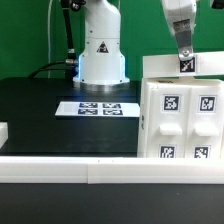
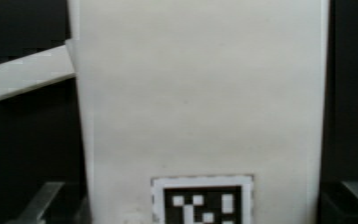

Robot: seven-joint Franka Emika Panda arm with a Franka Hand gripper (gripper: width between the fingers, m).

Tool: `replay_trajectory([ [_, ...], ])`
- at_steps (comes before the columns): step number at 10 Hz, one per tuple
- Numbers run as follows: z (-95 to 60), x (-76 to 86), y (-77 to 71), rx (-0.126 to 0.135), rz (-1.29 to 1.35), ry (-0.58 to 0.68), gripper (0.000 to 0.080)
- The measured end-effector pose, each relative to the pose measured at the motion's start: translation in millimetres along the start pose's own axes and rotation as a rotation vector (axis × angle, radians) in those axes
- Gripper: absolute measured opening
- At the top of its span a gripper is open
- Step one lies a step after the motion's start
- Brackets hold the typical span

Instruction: Assemble cabinet

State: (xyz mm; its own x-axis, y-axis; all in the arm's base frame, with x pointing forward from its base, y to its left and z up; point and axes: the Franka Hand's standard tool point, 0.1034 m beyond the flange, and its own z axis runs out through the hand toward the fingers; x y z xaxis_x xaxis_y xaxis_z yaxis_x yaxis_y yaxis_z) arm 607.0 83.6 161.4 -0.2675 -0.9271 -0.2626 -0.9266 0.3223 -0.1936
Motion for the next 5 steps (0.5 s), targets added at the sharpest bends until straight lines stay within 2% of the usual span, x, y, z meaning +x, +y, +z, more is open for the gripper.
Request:
replay_trajectory([
  [1, -0.6, -0.7, 0.0, 0.001, -0.017, -0.001, 0.0652],
  [2, -4.6, -2.1, -1.3, 0.006, -0.032, -0.008, 0.0652],
  [3, -10.9, -4.8, -3.9, 0.016, -0.04, -0.02, 0.0774],
  [5, -26.5, -10.7, -10.5, 0.04, -0.051, -0.049, 0.0795],
])
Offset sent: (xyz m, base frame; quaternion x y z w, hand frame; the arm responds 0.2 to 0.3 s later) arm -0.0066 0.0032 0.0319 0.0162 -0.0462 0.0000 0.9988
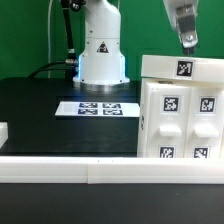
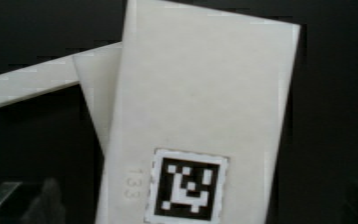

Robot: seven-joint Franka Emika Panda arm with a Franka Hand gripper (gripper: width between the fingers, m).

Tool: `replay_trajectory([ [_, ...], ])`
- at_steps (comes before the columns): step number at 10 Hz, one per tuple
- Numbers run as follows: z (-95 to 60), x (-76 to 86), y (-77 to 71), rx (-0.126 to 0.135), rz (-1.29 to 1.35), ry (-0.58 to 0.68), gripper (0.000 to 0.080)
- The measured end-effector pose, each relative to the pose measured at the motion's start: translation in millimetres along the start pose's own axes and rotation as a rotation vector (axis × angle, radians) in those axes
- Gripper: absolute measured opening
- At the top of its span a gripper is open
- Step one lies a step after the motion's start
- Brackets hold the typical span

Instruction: Assemble cabinet

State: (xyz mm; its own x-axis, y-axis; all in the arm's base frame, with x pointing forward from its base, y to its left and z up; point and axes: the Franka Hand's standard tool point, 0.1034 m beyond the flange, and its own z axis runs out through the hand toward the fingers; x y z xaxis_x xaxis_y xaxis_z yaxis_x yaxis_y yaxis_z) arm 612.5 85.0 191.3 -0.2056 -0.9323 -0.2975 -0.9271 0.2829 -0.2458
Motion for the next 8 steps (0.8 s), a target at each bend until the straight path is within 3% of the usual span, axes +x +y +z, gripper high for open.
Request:
replay_trajectory([
  [3, -0.4, -0.6, -0.3, 0.001, -0.046, -0.005, 0.0797],
  [5, 1.8, -3.8, -0.8, -0.052, -0.296, -0.005, 0.0797],
  [8, 4.9, -1.6, -5.7, -0.081, -0.745, -0.033, 0.0797],
])
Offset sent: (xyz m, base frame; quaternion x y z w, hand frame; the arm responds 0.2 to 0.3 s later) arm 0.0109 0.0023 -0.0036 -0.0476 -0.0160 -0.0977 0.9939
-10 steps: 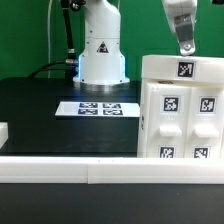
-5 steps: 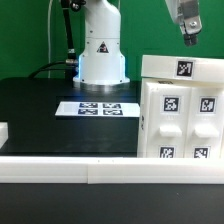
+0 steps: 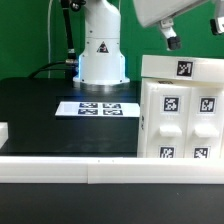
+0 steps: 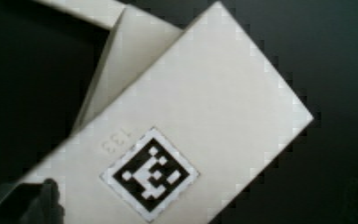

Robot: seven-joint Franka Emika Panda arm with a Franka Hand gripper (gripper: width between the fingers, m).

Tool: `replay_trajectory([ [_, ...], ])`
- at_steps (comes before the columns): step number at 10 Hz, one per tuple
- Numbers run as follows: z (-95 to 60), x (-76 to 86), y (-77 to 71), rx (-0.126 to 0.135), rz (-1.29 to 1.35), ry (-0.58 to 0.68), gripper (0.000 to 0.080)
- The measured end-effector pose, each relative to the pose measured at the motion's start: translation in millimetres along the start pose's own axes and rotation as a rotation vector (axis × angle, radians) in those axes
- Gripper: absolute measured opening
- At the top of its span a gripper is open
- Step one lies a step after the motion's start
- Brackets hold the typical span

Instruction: Assemble cabinet

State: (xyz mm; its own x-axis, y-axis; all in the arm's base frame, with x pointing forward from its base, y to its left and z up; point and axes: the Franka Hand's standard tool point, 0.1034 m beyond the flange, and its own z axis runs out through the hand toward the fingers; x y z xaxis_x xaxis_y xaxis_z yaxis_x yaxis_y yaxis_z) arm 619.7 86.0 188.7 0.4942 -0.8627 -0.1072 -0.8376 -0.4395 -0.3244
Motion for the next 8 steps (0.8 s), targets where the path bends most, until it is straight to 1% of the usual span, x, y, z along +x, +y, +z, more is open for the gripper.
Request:
replay_trajectory([
  [1, 0.9, 6.9, -0.1, -0.001, -0.089, -0.016, 0.0797],
  [2, 1.1, 9.1, 0.7, -0.004, -0.156, -0.012, 0.0797],
  [4, 1.4, 9.4, 1.4, -0.006, -0.303, -0.011, 0.0797],
  [5, 1.5, 9.6, 2.2, -0.012, -0.386, -0.011, 0.0797],
  [6, 2.2, 9.0, 4.5, -0.033, -0.571, -0.014, 0.0797],
  [7, 3.4, 6.3, 6.6, -0.062, -0.729, -0.027, 0.0797],
  [8, 6.7, 4.8, 8.7, -0.081, -0.838, -0.056, 0.0797],
])
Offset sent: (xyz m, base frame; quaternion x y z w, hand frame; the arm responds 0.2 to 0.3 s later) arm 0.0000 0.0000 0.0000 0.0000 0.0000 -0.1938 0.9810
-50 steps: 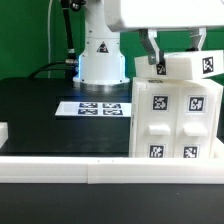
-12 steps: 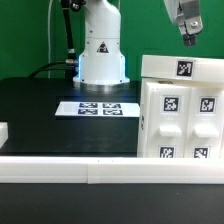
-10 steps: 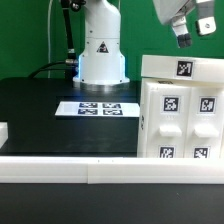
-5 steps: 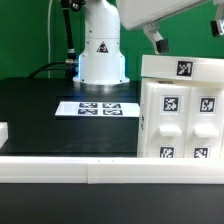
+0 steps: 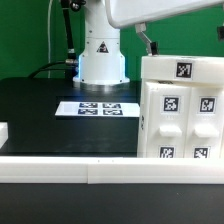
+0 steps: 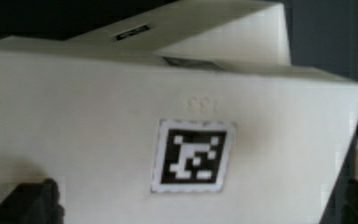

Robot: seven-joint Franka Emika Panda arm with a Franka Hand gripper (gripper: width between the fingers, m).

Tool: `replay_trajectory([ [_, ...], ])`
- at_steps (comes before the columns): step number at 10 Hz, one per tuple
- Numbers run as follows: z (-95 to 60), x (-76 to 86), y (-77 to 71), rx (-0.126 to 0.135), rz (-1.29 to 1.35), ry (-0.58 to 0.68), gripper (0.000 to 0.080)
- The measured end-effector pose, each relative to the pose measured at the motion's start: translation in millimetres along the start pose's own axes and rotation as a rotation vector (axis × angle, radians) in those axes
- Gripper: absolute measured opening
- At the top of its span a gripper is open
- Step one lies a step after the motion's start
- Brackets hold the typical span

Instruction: Assemble cabinet

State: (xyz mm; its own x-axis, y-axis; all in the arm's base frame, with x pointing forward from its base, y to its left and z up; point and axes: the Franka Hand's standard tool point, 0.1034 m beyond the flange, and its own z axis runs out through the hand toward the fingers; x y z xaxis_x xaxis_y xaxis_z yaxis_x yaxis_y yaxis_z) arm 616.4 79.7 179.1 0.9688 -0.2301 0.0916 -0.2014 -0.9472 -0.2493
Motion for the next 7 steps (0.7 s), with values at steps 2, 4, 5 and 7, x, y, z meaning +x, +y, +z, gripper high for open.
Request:
replay_trajectory([
  [2, 3.9, 0.7, -4.4, -0.026, -0.216, -0.051, 0.0797],
  [4, 2.5, 2.3, -3.7, -0.03, -0.366, -0.052, 0.0797],
  [5, 2.4, 2.5, -2.4, -0.031, -0.408, -0.053, 0.0797],
  [7, 2.2, 3.1, -0.2, -0.031, -0.56, -0.056, 0.0797],
])
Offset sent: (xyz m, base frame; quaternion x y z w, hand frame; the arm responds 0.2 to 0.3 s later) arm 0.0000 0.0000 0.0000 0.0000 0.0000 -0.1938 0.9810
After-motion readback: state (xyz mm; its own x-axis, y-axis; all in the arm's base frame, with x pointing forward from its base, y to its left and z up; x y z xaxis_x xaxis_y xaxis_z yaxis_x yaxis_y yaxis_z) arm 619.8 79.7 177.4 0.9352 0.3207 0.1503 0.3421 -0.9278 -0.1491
